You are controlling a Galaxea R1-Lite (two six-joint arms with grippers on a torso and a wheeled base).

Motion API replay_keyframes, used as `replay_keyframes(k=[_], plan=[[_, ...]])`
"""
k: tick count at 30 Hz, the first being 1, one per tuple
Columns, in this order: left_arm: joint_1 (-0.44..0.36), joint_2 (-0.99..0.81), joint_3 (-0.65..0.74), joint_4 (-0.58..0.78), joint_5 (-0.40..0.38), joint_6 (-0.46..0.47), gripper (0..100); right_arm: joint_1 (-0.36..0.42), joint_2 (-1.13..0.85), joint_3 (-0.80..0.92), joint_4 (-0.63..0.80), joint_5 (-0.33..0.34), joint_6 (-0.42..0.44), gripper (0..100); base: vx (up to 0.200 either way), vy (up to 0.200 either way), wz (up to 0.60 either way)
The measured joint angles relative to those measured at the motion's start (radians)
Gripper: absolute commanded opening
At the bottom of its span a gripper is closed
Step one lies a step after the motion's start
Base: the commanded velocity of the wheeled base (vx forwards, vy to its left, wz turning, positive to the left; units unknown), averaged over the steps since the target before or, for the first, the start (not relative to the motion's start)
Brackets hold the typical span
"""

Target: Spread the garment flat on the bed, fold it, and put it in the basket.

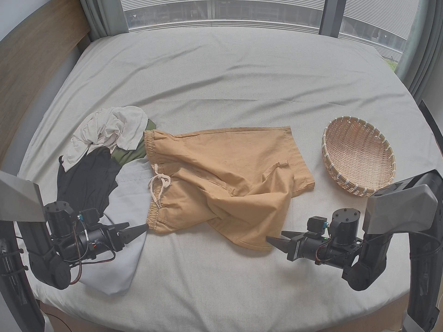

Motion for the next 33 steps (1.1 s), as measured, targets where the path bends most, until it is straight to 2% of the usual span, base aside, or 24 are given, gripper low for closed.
replay_keyframes(k=[9, 21, 33], plan=[[0.003, -0.003, 0.001, 0.0, 0.0, -0.001, 100, 0.005, 0.025, -0.005, -0.001, -0.002, 0.005, 0, 0.0, 0.0, 0.0], [0.004, -0.012, 0.002, 0.0, 0.0, -0.001, 100, 0.019, -0.154, 0.097, 0.033, -0.003, 0.011, 0, 0.0, 0.0, 0.0], [0.004, -0.015, 0.002, 0.0, 0.001, -0.001, 100, 0.033, -0.182, -0.157, 0.251, 0.005, 0.027, 0, 0.0, 0.0, 0.0]])
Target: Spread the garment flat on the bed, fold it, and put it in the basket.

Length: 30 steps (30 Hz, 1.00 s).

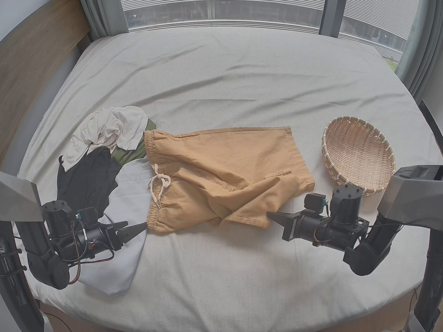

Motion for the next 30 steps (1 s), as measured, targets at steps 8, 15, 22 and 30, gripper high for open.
replay_keyframes(k=[8, 15, 22, 30], plan=[[0.0, 0.0, -0.004, 0.0, 0.0, -0.001, 100, -0.003, 0.002, -0.179, 0.156, 0.003, 0.05, 0, 0.0, 0.0, 0.0], [0.0, 0.004, -0.003, 0.0, -0.001, -0.003, 100, -0.003, 0.024, -0.32, 0.234, 0.005, 0.116, 100, 0.0, 0.0, 0.0], [0.0, 0.007, -0.003, 0.0, 0.0, -0.003, 100, 0.0, 0.088, -0.463, 0.272, 0.0, 0.15, 100, 0.0, 0.0, 0.0], [0.001, 0.009, -0.007, 0.0, -0.001, -0.003, 100, 0.009, 0.151, -0.538, 0.274, -0.022, 0.186, 100, 0.0, 0.0, 0.0]])
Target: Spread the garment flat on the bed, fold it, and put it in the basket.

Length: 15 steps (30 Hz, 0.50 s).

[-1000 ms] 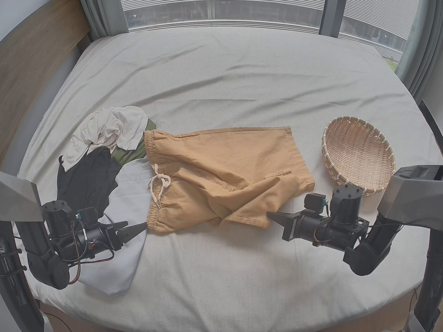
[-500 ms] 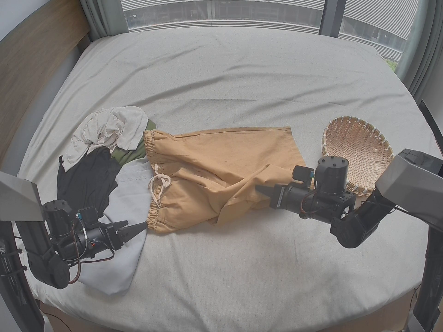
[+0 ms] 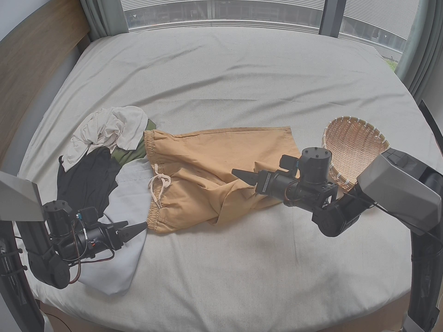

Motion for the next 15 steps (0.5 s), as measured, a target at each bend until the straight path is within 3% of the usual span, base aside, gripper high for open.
replay_keyframes(k=[8, 12, 15], plan=[[0.0, 0.0, -0.001, 0.0, 0.0, 0.0, 100, 0.001, -0.002, -0.013, -0.013, -0.038, 0.027, 100, 0.0, 0.0, 0.0], [0.0, 0.0, -0.002, 0.0, 0.0, 0.0, 100, -0.004, -0.068, 0.03, -0.006, -0.047, 0.064, 100, 0.0, 0.0, 0.0], [0.0, 0.0, -0.001, 0.0, 0.0, 0.0, 100, -0.007, -0.125, 0.093, 0.006, -0.089, 0.086, 100, 0.0, 0.0, 0.0]])
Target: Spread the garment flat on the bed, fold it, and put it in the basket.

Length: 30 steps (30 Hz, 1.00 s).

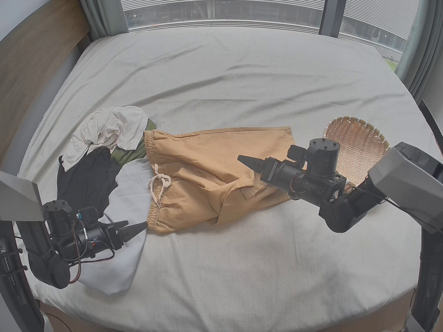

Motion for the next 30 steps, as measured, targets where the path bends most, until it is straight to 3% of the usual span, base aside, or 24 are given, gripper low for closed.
replay_keyframes(k=[5, 11, 28, 29, 30], plan=[[0.0, -0.001, 0.004, 0.0, 0.0, 0.0, 100, -0.005, -0.042, 0.064, 0.008, -0.085, 0.048, 100, 0.0, 0.0, 0.0], [0.0, -0.003, 0.008, 0.0, 0.0, 0.0, 100, -0.004, -0.029, 0.094, 0.005, -0.124, 0.123, 100, 0.0, 0.0, 0.0], [0.001, -0.006, 0.014, 0.0, -0.001, 0.001, 100, -0.009, 0.023, 0.087, -0.029, -0.149, 0.11, 100, 0.0, 0.0, 0.0], [0.001, -0.006, 0.014, 0.0, -0.001, 0.001, 100, -0.01, 0.026, 0.083, -0.029, -0.149, 0.107, 0, 0.0, 0.0, 0.0], [0.001, -0.006, 0.014, 0.0, -0.001, 0.001, 100, -0.01, 0.028, 0.079, -0.029, -0.149, 0.102, 0, 0.0, 0.0, 0.0]])
